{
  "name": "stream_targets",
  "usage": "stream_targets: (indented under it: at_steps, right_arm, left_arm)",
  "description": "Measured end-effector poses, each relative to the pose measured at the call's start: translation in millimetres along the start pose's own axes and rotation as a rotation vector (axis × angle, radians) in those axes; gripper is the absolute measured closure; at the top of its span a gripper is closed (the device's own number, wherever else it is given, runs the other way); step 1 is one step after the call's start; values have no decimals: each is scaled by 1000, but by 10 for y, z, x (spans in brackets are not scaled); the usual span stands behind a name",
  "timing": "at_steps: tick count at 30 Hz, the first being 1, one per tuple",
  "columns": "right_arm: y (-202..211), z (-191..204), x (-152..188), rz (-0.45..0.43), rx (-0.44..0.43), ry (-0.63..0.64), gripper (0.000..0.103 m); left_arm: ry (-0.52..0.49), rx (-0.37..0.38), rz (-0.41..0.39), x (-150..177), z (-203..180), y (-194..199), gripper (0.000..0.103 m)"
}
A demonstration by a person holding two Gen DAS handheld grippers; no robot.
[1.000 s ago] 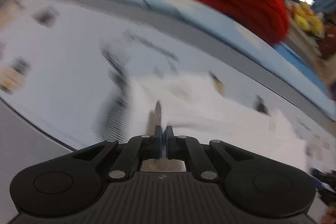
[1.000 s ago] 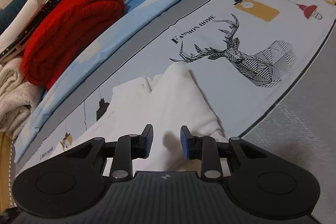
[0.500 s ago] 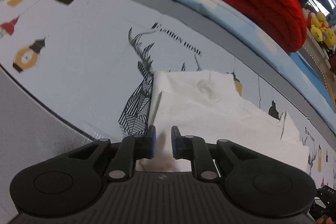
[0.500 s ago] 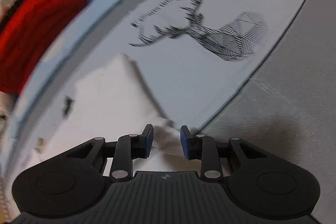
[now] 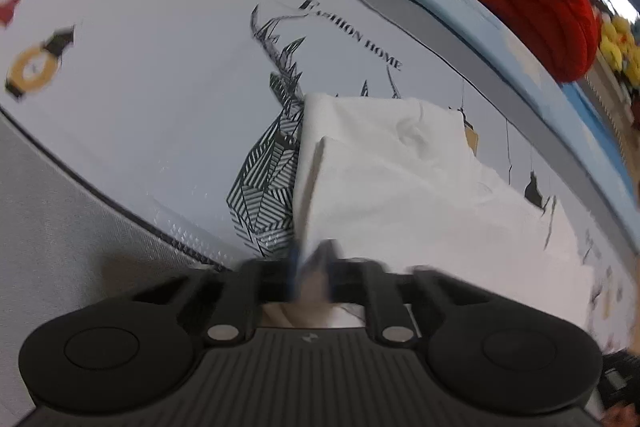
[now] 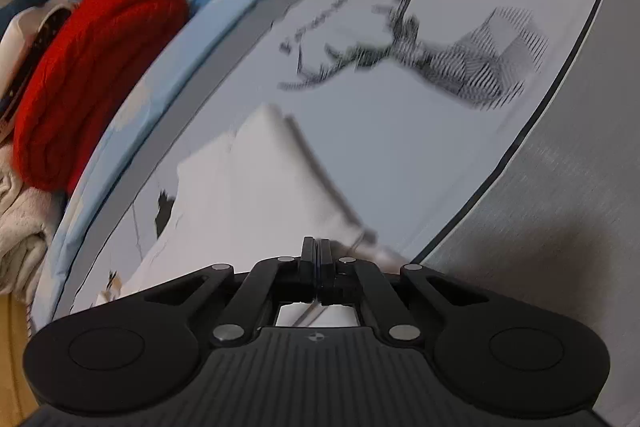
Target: Fold small clothes
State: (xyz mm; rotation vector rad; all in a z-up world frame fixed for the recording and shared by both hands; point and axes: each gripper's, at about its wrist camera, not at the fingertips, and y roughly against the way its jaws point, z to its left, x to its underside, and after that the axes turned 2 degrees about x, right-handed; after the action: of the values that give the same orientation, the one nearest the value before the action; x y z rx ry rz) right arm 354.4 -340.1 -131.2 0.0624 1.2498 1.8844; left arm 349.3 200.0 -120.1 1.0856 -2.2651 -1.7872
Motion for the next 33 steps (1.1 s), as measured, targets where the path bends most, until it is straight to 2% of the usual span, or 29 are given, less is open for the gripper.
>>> stream_targets:
  at_steps: [4, 6, 7, 9, 11, 12, 13, 15, 20, 22, 27, 30, 33]
  right_arm:
    - [224, 6, -67, -98, 30, 9, 103]
    - [281, 61, -54, -129, -3, 35, 103]
    - [246, 89, -48, -108, -32, 43, 100]
    - [106, 110, -9, -13, -85, 29, 100]
    - [-1, 95, 54, 62, -61, 2, 90]
    - [-38, 82, 85, 86, -37, -14, 79]
    - [-65, 74, 99, 106, -26, -24, 74]
    - [-112, 65, 102, 133, -20, -28, 74]
    - [-139, 30, 70, 108, -10, -53, 75]
    - [-108, 45, 77, 78, -5, -47, 103]
    - [109, -9, 49, 3, 20, -82, 103]
    - [107, -101, 60, 19, 51, -126, 103]
    - [202, -42, 89, -31, 147, -100, 98]
  left_arm:
    - [-65, 22, -97, -21, -130, 242, 99]
    - [-74, -3, -106, -18, -147, 257, 98]
    - [-60, -29, -94, -9, -125, 225, 97]
    - [-38, -88, -79, -2, -89, 170, 96]
    - [-36, -90, -91, -5, -89, 191, 95]
    - [-43, -73, -99, -15, -92, 216, 91]
    - [-56, -60, -105, -15, -116, 237, 90]
    - [-89, -43, -107, -9, -168, 241, 86]
    - [-135, 10, -43, 44, -245, 140, 86]
    - [-161, 19, -30, 57, -293, 115, 86]
    - [-183, 51, -15, 76, -349, 78, 86]
    - [-194, 59, -6, 97, -373, 71, 86]
    - [-212, 64, 1, 105, -384, 59, 86]
